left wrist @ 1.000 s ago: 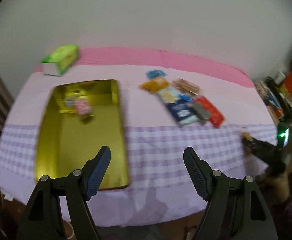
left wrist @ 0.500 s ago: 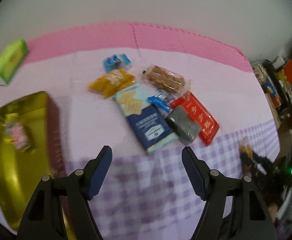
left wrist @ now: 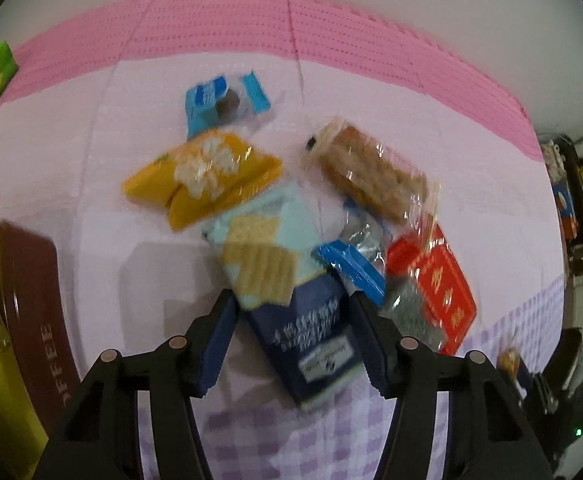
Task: Organize snacks
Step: 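Grasp the blue soda cracker pack with the left gripper while the right gripper holds the pastry bag, then carry the cracker pack into the tray and open the left gripper while the right holds the pastry bag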
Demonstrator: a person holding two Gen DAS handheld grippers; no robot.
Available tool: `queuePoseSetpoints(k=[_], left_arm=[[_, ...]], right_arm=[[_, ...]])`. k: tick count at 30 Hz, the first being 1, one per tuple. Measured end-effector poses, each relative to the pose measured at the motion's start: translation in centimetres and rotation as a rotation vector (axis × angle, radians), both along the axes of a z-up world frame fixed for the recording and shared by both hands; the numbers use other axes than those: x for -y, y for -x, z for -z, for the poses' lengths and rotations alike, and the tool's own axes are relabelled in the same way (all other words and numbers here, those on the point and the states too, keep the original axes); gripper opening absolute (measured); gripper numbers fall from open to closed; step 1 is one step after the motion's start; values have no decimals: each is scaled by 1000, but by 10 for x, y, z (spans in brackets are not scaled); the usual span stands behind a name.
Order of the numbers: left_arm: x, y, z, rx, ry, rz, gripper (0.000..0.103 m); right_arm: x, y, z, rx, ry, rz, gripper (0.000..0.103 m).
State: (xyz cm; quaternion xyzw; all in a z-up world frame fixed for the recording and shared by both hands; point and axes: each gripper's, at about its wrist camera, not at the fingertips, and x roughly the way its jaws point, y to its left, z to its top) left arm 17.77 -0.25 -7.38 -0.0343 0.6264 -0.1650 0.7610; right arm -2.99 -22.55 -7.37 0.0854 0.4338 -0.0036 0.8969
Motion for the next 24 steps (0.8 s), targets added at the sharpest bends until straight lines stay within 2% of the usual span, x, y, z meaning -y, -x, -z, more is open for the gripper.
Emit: queuePoseSetpoints(k=[4,10,13,16,20,24], left_arm=[[11,-7,1,12,-42,8,58],[31,-2,3,61,-159,42,58],[38,1,3,81,-156,53,63],[42,2,5,104,-196,57,63],[46,6,6,128,-210,39,53],[34,27,6,132,-209,19,51]], right_arm=[[0,-1,0,1,-5,-2,37],[1,-1,1,2,-12,-3,38],[1,-1,1,2,-11,-3,38],[1,-2,1,2,-11,-3,38],[2,-1,1,2,-11,-2,38],[0,-3,1,3,-14,-1,38]])
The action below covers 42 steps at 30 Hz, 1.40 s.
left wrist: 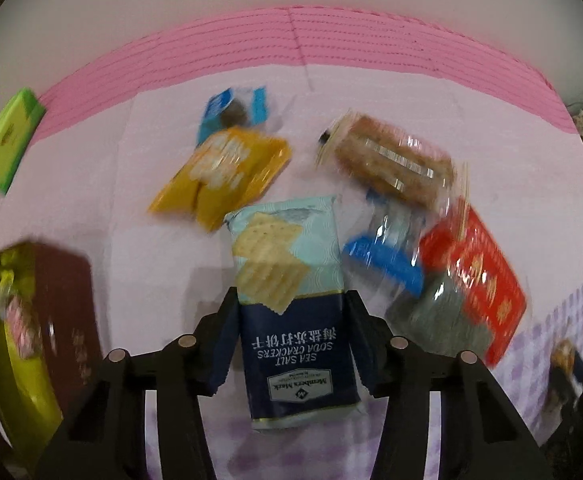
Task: Organize snacks
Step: 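Carry the cracker pack into the tray and open the left gripper while the right holds the pastry bag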
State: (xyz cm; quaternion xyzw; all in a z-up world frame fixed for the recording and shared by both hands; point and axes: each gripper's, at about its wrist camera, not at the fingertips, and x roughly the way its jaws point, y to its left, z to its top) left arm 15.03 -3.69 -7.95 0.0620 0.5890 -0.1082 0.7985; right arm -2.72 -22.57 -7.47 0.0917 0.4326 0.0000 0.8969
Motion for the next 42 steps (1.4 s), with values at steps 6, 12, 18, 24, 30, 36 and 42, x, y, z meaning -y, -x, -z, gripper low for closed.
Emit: queuePoseSetpoints(k=[6,12,18,24,30,36,42], left_arm=[[-27,53,-11,61,51,-1,51],[-34,94,-35,148,49,34,51],[-48,107,-55,213,30,34,51],[-73,110,-73,245,24,14,51],[-96,118,-85,283,13,-12,51],[-122,123,-91,302,6,-55,51],[-158,126,-92,312,-9,-124,51]], right_arm=[[-2,0,2,0,3,7,38],[-4,-3,2,-3,17,10,38],[-7,-4,2,-8,35,13,38],[-10,-6,3,-12,51,22,37],[-14,-7,3,-18,75,25,37],[-16,-8,3,-22,87,25,37],[-18,-10,5,-25,97,25,37]])
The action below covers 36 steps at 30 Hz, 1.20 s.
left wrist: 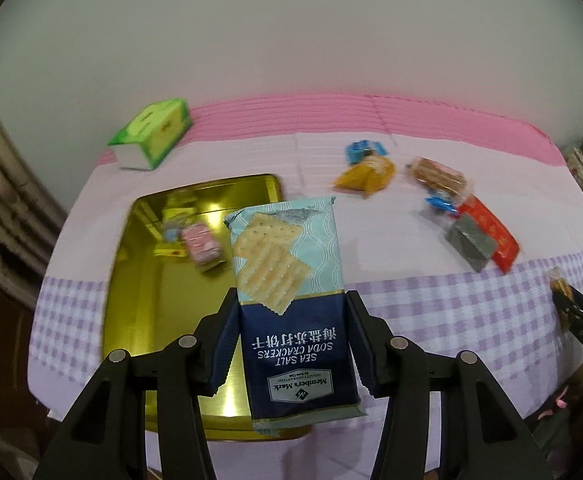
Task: Organize snacks
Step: 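Carry the cracker pack into the tray and open the left gripper while the right holds the pastry bag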
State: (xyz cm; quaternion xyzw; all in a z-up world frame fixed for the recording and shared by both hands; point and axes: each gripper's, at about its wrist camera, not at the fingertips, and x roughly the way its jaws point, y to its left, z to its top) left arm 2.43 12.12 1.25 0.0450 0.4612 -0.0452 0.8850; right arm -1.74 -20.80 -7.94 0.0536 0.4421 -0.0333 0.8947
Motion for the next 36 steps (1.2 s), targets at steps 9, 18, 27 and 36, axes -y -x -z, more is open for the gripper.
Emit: queuePoseSetpoints(k=[9,18,27,36], left_arm=[[-71,-8,18,-24,-52,-130,51],[-95,-24,48,-78,-73,-146,51],[-98,-35,59,-97,-108,-147,51],[-103,-43,67,-111,-153,-153,51]], right_arm=[[0,-1,1,0,2,-2,37],[0,0,1,0,2,-1,37],[0,-1,1,0,3,-1,37],[-1,0,0,0,4,0,37]])
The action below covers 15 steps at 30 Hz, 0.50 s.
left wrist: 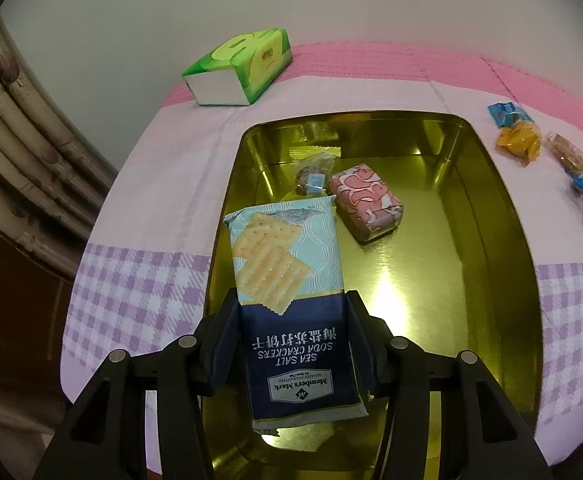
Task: Organize snacks
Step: 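Carry the cracker pack into the tray and open the left gripper while the right holds the pastry bag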
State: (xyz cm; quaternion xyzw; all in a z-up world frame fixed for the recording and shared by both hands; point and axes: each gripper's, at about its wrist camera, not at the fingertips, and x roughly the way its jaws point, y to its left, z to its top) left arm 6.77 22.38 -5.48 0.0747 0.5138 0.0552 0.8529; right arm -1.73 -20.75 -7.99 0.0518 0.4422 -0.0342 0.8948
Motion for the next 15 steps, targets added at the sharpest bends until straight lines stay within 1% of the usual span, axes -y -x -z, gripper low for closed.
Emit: queuePoseSetpoints(k=[4,8,15], left_arm=[[-4,-3,5,-18,-2,-8,51],[-1,-3,4,-8,-31,-6,51],[-2,-4,6,-16,-23,-4,51]], right_arm=[[0,0,0,0,1,-1,37],[0,0,1,-1,2,-1,37],[-1,-1,2,-1,4,-1,37]])
